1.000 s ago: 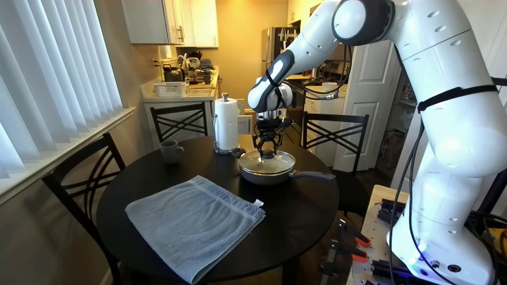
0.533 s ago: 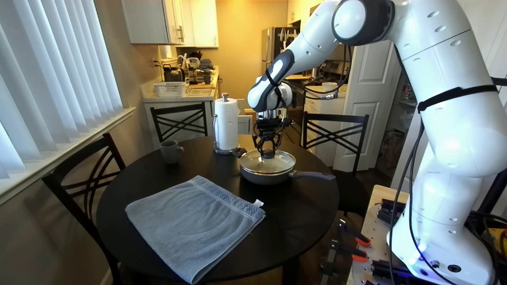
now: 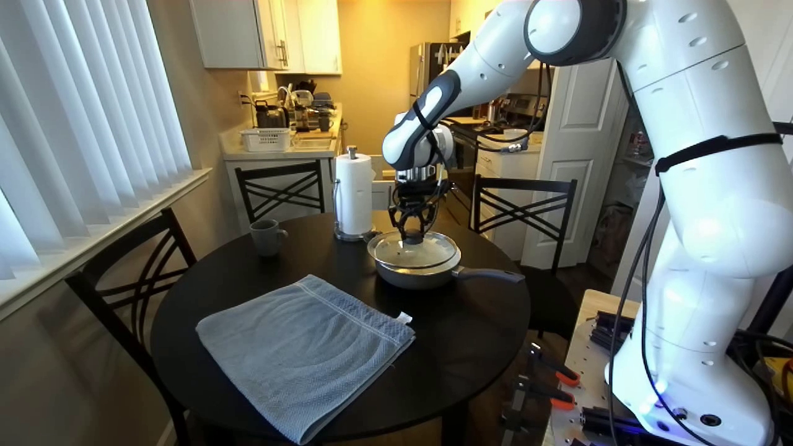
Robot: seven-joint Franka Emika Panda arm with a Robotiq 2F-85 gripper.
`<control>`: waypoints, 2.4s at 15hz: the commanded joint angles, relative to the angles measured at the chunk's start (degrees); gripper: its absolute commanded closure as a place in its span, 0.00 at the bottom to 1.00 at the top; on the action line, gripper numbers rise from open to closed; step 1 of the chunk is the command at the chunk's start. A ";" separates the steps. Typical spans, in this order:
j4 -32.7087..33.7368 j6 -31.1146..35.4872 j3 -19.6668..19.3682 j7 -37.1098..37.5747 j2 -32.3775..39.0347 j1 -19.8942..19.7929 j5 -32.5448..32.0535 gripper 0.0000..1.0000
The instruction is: Pick up the clear pan lid and put it on the blue towel
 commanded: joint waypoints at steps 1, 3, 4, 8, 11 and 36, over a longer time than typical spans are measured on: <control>-2.75 0.25 0.85 -2.43 -5.30 1.75 -3.02 0.67; -3.39 0.45 1.39 -2.80 -6.74 3.61 -6.12 0.67; -4.10 0.76 1.79 -2.66 -7.75 5.09 -8.24 0.67; -6.38 0.97 5.24 -2.80 -11.55 10.00 -13.12 0.67; -7.31 1.35 8.90 -3.94 -12.98 13.09 -14.38 0.67; 7.45 2.41 13.08 1.46 7.97 23.82 -14.50 0.67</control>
